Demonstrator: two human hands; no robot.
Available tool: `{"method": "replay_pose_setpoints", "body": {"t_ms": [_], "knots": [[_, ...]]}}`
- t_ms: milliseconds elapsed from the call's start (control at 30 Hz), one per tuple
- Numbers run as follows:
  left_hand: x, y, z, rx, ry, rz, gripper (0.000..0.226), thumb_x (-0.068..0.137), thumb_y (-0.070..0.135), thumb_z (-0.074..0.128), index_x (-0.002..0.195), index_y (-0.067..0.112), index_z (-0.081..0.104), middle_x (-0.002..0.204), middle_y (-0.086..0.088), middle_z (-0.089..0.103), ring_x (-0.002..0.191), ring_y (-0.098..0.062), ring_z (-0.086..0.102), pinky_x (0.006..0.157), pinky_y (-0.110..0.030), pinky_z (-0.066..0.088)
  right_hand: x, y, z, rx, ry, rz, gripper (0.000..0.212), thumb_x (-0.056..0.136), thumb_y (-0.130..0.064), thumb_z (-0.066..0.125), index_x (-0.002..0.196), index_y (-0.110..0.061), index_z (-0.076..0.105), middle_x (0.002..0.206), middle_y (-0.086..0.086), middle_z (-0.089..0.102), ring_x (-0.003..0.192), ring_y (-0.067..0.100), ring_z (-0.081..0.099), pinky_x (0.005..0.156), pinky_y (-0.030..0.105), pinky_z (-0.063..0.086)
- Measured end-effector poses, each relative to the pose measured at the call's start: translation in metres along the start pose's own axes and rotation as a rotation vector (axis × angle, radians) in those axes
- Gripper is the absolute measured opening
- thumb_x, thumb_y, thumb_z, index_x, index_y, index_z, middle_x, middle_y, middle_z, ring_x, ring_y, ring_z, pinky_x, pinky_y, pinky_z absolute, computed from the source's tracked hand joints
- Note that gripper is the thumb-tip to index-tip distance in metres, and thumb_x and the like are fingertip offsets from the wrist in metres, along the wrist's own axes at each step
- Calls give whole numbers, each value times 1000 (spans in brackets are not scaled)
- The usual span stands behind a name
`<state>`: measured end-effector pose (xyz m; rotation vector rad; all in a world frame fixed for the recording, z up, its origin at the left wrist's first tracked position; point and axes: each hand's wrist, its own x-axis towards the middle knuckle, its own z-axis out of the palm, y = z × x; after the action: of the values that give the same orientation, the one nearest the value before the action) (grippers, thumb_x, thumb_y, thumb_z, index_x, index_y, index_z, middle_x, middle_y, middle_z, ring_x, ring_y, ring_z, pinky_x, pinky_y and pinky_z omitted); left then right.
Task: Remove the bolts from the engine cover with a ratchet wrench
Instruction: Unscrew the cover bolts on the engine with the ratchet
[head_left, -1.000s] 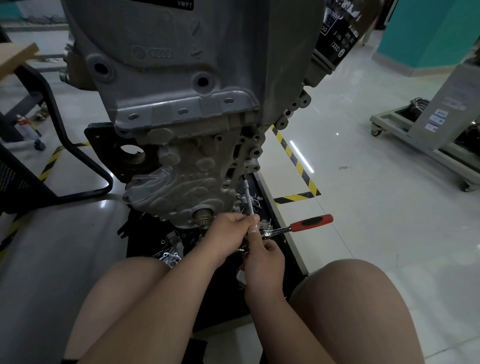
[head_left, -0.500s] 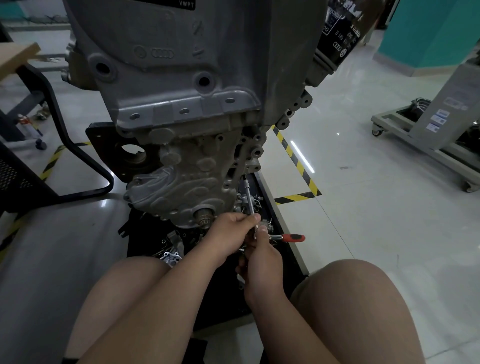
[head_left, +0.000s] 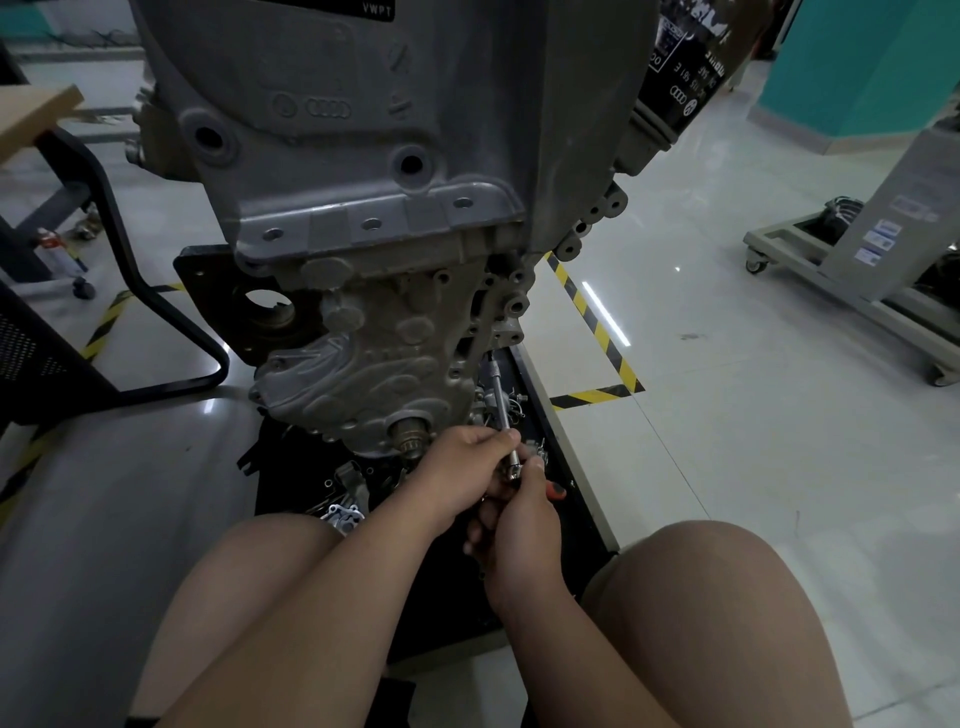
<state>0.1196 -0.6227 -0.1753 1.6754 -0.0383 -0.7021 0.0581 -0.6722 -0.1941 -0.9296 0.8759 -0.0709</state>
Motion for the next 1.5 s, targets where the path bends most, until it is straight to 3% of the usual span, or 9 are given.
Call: {"method": "replay_pose_setpoints", "body": {"t_ms": [200, 300, 500, 700, 933, 1033, 1133, 1333, 1500], "knots": [[4, -4, 2, 15, 52, 50, 30, 94, 31, 60, 76, 9, 71, 63, -12, 57, 43, -15, 45, 45, -20, 36, -1, 3, -5, -107, 30, -153, 52, 99, -48, 45, 68, -10, 64, 46, -1, 55, 38, 8, 51, 38, 19, 39], [6, -4, 1, 3, 56, 59, 29, 93, 28, 61, 72, 13, 72, 57, 0, 63, 47, -9, 52, 47, -16, 40, -2, 5, -6, -125, 49, -237, 40, 97, -39, 52, 77, -8, 65, 50, -5, 59, 43, 4, 52, 41, 19, 42], [4, -1, 2, -37, 32, 39, 27, 95, 23, 59, 74, 10, 70, 50, 10, 63, 42, 0, 54, 40, -11, 38, -2, 7, -8, -211, 103, -292, 35, 92, -40, 61, 75, -9, 65, 56, -4, 60, 51, 8, 53, 55, 31, 44], [4, 1, 0, -58, 37, 21, 28, 93, 25, 61, 69, 14, 70, 47, 8, 58, 36, -2, 49, 37, -9, 32, -2, 5, -9, -232, 121, -376, 24, 91, -32, 65, 81, -10, 63, 61, -2, 62, 52, 5, 56, 50, 19, 45], [3, 1, 0, -89, 43, 71, 29, 93, 23, 62, 67, 15, 71, 52, 9, 64, 43, 0, 55, 40, -9, 37, -3, 0, -9, -291, 126, -445, 18, 92, -29, 63, 84, -14, 64, 68, 0, 67, 55, 0, 59, 47, 10, 42], [3, -1, 1, -108, 66, 76, 27, 92, 25, 63, 70, 13, 72, 54, 4, 64, 45, -5, 55, 41, -12, 38, -5, -2, -8, -261, 119, -390, 25, 97, -39, 52, 87, -21, 67, 70, -9, 71, 61, 0, 65, 51, 13, 45], [4, -2, 3, -104, 82, 61, 23, 92, 25, 63, 75, 9, 70, 51, -1, 61, 36, -7, 50, 38, -11, 34, -7, -9, -9, -127, 96, -223, 45, 102, -42, 37, 81, -20, 70, 61, 0, 71, 50, 9, 64, 53, 26, 50], [6, -4, 3, -118, 65, 39, 25, 92, 30, 63, 78, 11, 68, 71, -29, 66, 27, -13, 47, 35, -12, 31, -8, -21, -12, 161, -70, 18, 47, 102, -45, 39, 94, -7, 66, 67, 10, 71, 42, 15, 56, 47, 26, 46], [7, -7, 6, -103, 91, 60, 24, 91, 31, 64, 75, 14, 70, 49, -11, 62, 33, -13, 52, 38, -12, 35, -4, -25, -18, 97, -52, 96, 49, 98, -52, 44, 96, -8, 64, 68, 6, 73, 43, 13, 57, 50, 27, 48]]}}
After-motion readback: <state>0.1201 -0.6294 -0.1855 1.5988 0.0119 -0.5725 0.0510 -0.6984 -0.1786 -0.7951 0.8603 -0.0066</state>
